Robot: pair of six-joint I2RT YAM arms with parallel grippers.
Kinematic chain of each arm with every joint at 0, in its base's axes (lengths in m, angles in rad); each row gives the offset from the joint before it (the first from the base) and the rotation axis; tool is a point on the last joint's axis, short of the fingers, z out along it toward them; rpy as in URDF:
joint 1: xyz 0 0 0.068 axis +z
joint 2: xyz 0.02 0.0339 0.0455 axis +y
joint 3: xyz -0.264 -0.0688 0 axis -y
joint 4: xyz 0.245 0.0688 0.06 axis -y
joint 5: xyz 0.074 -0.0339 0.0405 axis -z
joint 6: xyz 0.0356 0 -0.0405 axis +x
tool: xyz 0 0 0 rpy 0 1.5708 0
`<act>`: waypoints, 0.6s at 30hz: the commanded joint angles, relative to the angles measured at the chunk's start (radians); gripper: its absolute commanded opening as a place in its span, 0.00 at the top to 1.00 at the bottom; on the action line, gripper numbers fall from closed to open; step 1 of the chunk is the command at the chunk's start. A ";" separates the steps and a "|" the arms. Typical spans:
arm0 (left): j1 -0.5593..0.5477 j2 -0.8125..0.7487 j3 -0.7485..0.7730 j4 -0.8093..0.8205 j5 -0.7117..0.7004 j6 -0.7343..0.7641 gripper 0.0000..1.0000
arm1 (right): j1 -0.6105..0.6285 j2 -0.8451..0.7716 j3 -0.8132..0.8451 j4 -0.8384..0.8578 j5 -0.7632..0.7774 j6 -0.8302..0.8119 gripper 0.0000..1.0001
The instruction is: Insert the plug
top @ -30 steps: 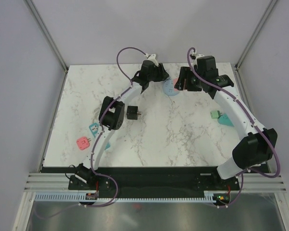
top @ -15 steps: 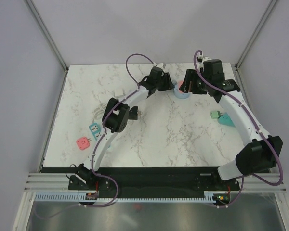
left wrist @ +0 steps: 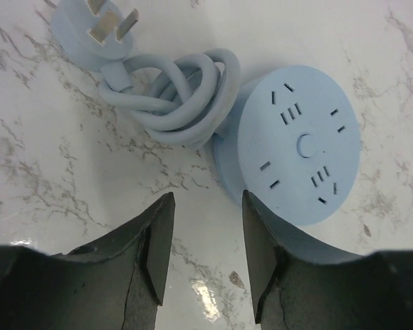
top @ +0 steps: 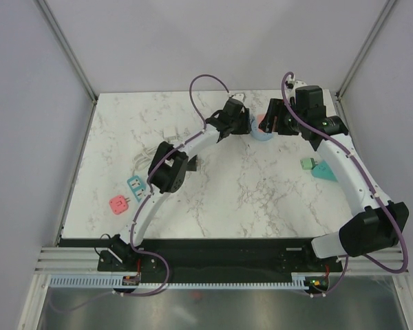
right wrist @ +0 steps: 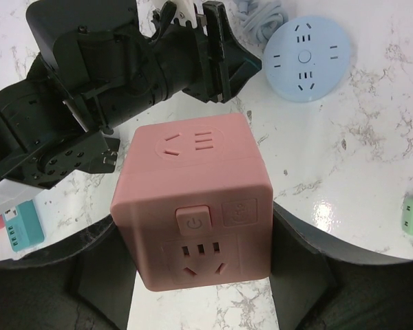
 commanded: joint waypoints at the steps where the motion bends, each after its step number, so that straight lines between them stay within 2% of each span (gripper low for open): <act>1: 0.002 -0.052 0.035 0.048 -0.130 0.168 0.49 | -0.005 -0.034 0.003 0.062 -0.013 0.005 1.00; 3: 0.000 -0.044 0.034 0.104 -0.183 0.226 0.50 | -0.004 -0.031 0.007 0.064 -0.016 0.006 1.00; 6: 0.002 -0.041 0.014 0.178 -0.185 0.354 0.51 | -0.004 -0.031 0.009 0.067 -0.025 0.011 1.00; 10: 0.002 -0.029 0.011 0.297 -0.118 0.461 0.48 | -0.004 -0.028 0.009 0.075 -0.025 0.011 1.00; 14: 0.002 0.007 0.031 0.365 0.020 0.489 0.47 | -0.004 -0.020 0.009 0.078 -0.026 0.010 1.00; 18: 0.003 0.028 0.069 0.350 0.033 0.484 0.48 | -0.004 -0.021 0.013 0.078 -0.020 0.005 1.00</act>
